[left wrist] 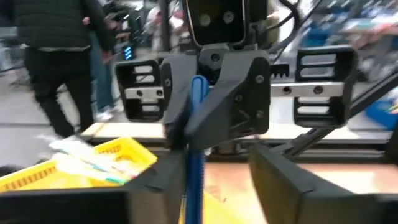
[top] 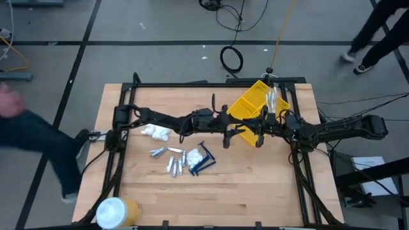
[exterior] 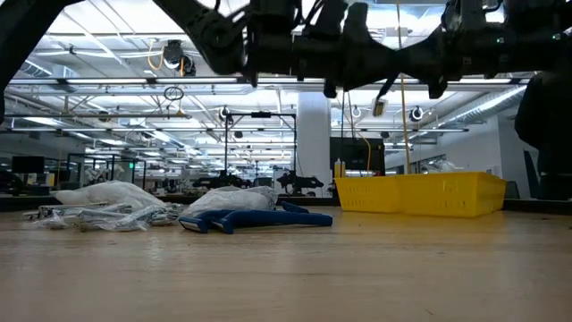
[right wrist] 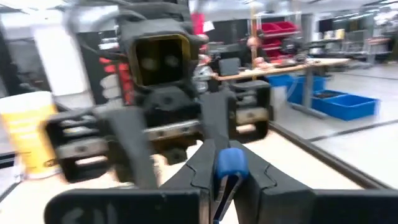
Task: Pick & Place Travel size toiletries
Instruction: Put the blue razor into the bottom right yellow bin
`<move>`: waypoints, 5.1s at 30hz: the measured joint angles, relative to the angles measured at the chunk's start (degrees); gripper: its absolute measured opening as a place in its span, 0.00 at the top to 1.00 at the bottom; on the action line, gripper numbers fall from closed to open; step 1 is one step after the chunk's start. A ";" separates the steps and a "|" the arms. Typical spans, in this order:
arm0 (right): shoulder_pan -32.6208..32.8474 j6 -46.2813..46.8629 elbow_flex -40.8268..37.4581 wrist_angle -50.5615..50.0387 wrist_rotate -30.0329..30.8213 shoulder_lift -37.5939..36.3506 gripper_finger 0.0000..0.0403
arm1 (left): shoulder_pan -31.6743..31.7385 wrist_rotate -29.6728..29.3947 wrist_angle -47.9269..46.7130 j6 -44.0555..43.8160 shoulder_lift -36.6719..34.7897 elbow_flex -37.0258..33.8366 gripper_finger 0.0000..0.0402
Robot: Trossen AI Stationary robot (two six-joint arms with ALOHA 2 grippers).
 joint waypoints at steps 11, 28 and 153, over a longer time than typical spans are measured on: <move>-0.13 0.16 -0.36 -6.33 3.35 0.16 0.95 | -1.72 -8.00 -9.68 4.99 -4.05 3.27 0.16; -0.07 14.26 17.76 -56.13 6.31 -4.31 0.95 | 3.12 -17.13 -31.48 -3.39 -22.63 -8.62 0.10; 0.70 11.15 8.45 -25.69 -9.81 -5.86 0.37 | -7.60 -20.82 -59.84 -40.74 4.01 1.23 0.10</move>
